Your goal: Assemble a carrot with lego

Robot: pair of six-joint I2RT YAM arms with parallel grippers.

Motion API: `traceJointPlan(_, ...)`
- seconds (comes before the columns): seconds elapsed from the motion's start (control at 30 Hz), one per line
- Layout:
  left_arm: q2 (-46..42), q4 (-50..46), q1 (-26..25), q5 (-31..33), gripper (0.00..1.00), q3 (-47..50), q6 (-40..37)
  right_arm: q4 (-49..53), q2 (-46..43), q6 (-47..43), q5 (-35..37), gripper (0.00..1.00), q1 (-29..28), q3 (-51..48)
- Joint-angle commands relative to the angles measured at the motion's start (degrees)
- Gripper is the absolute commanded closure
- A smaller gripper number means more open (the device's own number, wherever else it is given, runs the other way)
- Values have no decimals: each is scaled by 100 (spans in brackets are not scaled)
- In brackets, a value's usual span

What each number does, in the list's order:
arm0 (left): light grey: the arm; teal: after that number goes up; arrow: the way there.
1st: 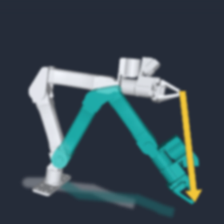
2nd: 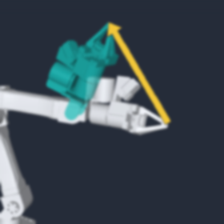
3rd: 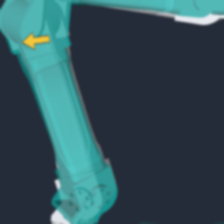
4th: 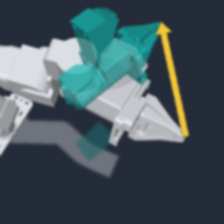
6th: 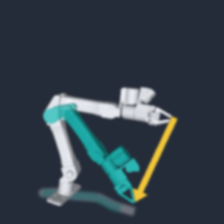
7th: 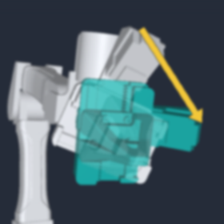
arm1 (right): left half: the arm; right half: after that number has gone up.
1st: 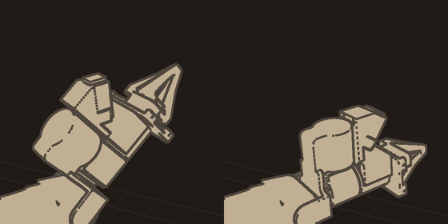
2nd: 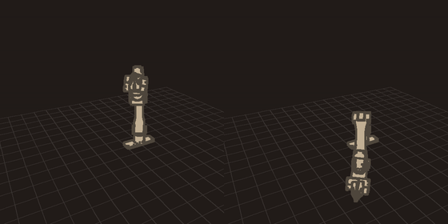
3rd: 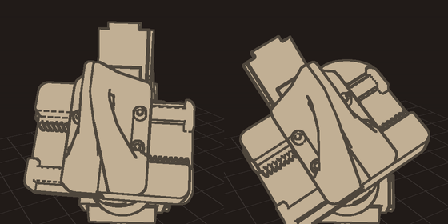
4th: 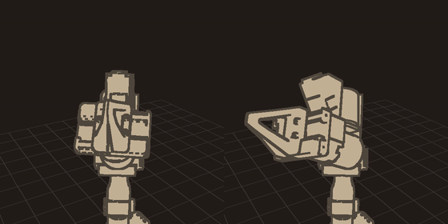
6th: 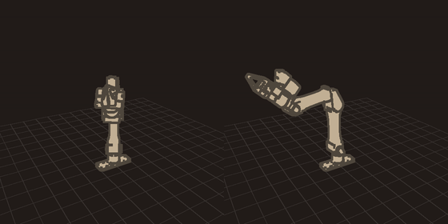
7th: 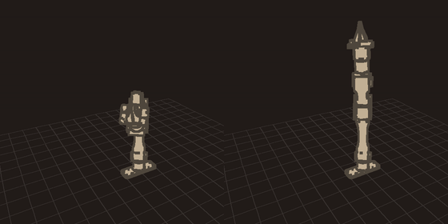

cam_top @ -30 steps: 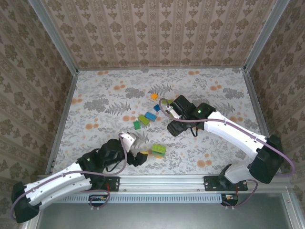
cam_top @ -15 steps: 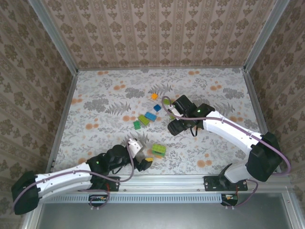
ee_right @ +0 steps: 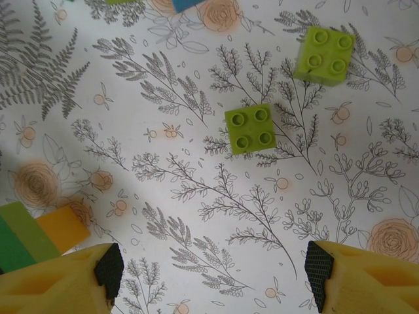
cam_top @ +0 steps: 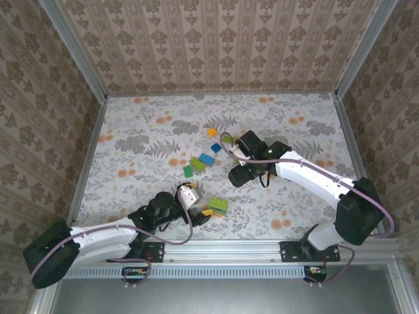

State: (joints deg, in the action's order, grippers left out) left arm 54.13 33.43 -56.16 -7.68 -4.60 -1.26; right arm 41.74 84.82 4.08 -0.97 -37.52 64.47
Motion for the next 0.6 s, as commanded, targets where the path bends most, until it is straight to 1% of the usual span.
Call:
traceJointPlan(0.0,423,634,100,-960,0,-214,-397,-25,255,-50,-149,24,34,46)
traceJointPlan(0.07,801,789,132,-1316,0,-348,-503,-17,367,-47,-155,24,38,88)
traceJointPlan(0.13,1156,1016,145,-1503,0,-409,-558,1,444,-39,-165,24,43,143)
traceJointPlan(0.23,1462,1364,172,-1495,0,-367,-669,51,541,-46,-193,24,53,247)
traceJointPlan(0.47,1324,1359,389,-2075,0,-476,-833,214,721,-109,-133,24,114,429)
traceJointPlan(0.57,1399,1511,592,-2485,0,-525,-818,174,761,-100,-167,24,161,413)
